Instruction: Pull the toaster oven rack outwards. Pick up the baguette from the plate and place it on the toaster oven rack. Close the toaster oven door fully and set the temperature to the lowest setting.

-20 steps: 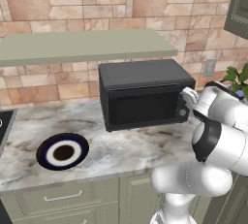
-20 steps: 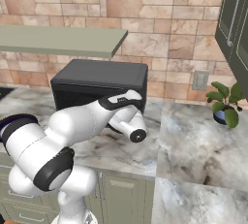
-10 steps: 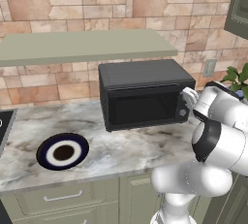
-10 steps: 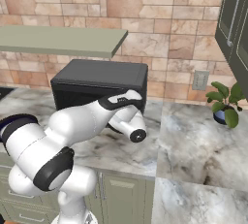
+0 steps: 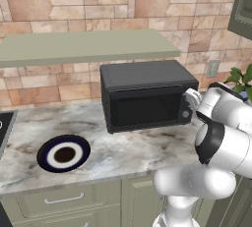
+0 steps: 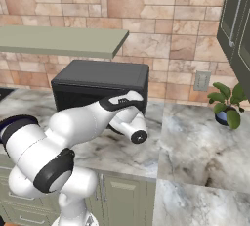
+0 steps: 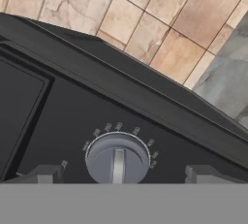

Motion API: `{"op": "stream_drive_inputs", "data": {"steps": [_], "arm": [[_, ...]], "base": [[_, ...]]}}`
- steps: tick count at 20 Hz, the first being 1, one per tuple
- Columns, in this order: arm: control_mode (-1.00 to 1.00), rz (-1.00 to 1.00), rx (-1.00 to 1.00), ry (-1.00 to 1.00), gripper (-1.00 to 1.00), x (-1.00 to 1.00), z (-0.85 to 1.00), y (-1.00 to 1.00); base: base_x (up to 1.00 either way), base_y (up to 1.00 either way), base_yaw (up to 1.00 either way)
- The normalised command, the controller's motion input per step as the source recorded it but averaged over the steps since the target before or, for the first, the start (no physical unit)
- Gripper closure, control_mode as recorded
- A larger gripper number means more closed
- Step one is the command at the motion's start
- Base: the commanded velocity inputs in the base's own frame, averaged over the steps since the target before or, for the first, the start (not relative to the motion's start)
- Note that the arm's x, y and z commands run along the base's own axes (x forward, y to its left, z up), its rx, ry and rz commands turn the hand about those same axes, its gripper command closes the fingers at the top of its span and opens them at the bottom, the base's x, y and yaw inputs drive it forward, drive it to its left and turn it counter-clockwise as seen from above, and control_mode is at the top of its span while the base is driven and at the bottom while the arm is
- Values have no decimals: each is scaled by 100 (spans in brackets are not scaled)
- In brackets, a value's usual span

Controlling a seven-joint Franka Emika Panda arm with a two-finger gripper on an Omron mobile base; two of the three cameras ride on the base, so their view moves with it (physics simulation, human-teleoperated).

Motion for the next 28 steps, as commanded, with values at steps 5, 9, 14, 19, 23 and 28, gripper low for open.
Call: {"op": "stream_drive_inputs", "data": {"steps": [5,9,14,19,23,28], "arm": [[-100,0,0,0,-100,0,0,0],[-100,0,0,0,100,1,0,0],[-100,0,0,0,100,0,0,0],[-100,0,0,0,100,0,0,0],[-100,0,0,0,100,0,0,0],[-100,0,0,0,100,0,0,0]], "base": [[0,0,0],[0,0,0],[0,0,0],[0,0,0],[0,0,0],[0,0,0]]}}
